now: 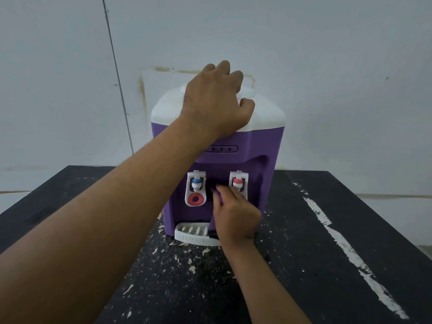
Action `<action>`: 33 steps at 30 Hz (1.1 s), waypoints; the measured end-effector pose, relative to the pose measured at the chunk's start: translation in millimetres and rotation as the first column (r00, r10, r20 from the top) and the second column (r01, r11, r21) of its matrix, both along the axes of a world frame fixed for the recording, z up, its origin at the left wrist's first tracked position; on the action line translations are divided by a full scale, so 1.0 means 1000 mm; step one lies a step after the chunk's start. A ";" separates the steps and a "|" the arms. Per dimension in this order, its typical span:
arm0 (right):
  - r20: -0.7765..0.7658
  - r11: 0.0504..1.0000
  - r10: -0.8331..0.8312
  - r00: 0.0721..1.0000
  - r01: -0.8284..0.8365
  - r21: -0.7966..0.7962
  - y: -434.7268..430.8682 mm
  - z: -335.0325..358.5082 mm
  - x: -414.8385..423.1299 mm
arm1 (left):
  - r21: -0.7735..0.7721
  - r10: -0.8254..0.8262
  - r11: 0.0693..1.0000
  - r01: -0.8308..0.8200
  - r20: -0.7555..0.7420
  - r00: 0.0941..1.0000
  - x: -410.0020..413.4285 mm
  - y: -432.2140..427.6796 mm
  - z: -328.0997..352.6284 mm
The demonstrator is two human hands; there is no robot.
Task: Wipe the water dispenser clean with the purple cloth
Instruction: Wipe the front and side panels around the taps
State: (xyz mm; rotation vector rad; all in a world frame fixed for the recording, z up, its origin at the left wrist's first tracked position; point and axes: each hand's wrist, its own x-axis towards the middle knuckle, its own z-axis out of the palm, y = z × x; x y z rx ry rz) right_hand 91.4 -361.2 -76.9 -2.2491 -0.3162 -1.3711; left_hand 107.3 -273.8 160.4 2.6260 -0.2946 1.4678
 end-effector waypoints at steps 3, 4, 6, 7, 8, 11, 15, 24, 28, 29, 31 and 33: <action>0.101 0.991 -0.038 0.994 0.024 0.131 0.000 0.032 0.008 | -0.005 -0.002 1.000 0.002 0.000 1.000 0.000 0.000 -0.001; 0.111 0.988 -0.050 0.993 0.033 0.150 0.001 0.035 0.009 | -0.005 -0.003 1.000 0.003 0.001 1.000 0.000 0.000 -0.001; 0.111 0.987 -0.039 0.993 0.021 0.159 0.003 0.025 0.008 | -0.004 0.000 1.000 0.000 0.002 1.000 0.000 0.000 -0.001; 0.097 0.989 -0.018 0.995 0.004 0.149 0.004 0.015 0.006 | -0.005 0.002 1.000 -0.002 0.002 1.000 0.000 0.000 -0.001; 0.069 0.992 0.005 0.998 -0.014 0.126 0.005 0.003 0.003 | -0.005 0.003 1.000 -0.003 0.002 1.000 0.000 0.000 -0.001; -0.056 0.999 0.036 0.998 -0.036 -0.003 0.008 -0.023 -0.006 | -0.001 -0.001 1.000 0.001 -0.002 1.000 0.001 0.001 -0.001; 0.047 0.999 -0.009 0.999 0.006 0.050 0.010 0.004 0.000 | 0.003 -0.004 1.000 0.004 -0.006 1.000 0.000 0.001 0.000; -0.065 0.861 0.050 0.997 -0.009 0.508 0.004 0.047 0.004 | 0.013 0.003 1.000 -0.003 0.000 1.000 0.003 0.002 0.000; -0.171 0.617 0.228 0.959 -0.006 0.787 0.008 0.053 0.001 | 0.009 -0.001 1.000 0.001 -0.001 1.000 0.003 0.002 0.000; -0.166 0.519 0.274 0.947 -0.001 0.855 0.006 0.056 0.001 | 0.010 -0.003 1.000 0.003 -0.001 1.000 0.003 0.002 0.000; -0.112 0.274 0.366 0.924 0.008 0.962 -0.005 0.062 0.007 | 0.010 -0.007 1.000 0.007 0.002 1.000 0.002 0.002 0.000; -0.077 0.142 0.410 0.909 0.019 0.990 -0.016 0.067 0.013 | 0.007 -0.006 1.000 0.006 -0.001 1.000 0.001 0.002 0.000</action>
